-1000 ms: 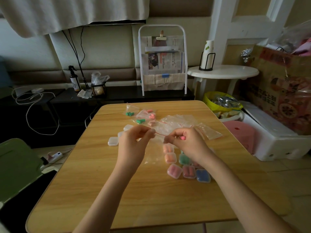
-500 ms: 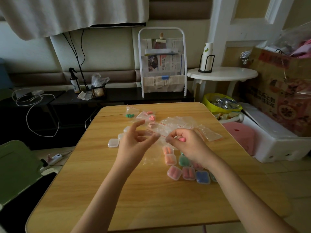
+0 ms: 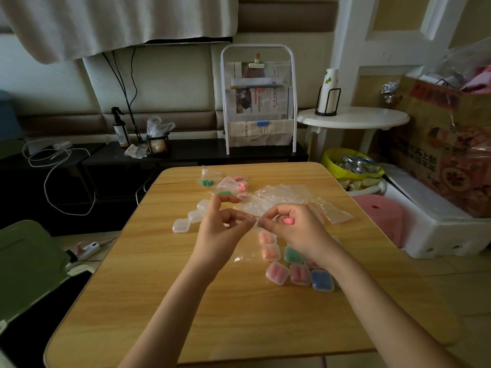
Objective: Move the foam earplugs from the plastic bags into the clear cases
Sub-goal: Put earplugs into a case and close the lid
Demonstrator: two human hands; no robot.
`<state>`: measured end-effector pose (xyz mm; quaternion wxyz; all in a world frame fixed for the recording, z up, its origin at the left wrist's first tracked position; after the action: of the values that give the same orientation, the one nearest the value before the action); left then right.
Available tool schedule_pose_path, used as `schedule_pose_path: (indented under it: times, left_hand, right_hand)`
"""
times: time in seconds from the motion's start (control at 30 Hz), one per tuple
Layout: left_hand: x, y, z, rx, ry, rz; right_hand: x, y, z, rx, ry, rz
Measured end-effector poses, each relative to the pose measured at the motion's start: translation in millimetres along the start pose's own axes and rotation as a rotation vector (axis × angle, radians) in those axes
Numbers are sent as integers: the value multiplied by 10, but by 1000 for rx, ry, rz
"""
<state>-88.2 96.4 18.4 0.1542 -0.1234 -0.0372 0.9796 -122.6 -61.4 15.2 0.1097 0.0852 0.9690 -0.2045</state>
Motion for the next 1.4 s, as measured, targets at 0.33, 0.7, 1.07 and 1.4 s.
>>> schedule_pose_path:
  times: [0.33, 0.7, 1.07, 1.4]
  left_hand:
    - [6, -78, 38, 33, 17, 52]
    - [-32, -114, 2, 74, -37, 59]
    - [-44, -162, 15, 94, 22, 98]
    - [-19, -30, 5, 68, -42, -74]
  right_hand:
    - [-1, 33, -44, 3, 16, 22]
    - [-15, -70, 1, -81, 29, 89]
    - [42, -41, -104, -74, 57, -25]
    - [25, -55, -57, -51, 58, 63]
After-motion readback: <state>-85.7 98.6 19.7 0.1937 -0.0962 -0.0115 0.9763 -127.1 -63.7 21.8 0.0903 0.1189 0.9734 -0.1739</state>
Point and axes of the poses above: each hand's wrist, its own x-axis away from the middle knuckle, its own y-axis out of the palm, z = x × y, the point moved 5 cm from there along -x, towards the middle knuckle, and after that the axes turned 1 degree about -y, right-handed, at the moved point
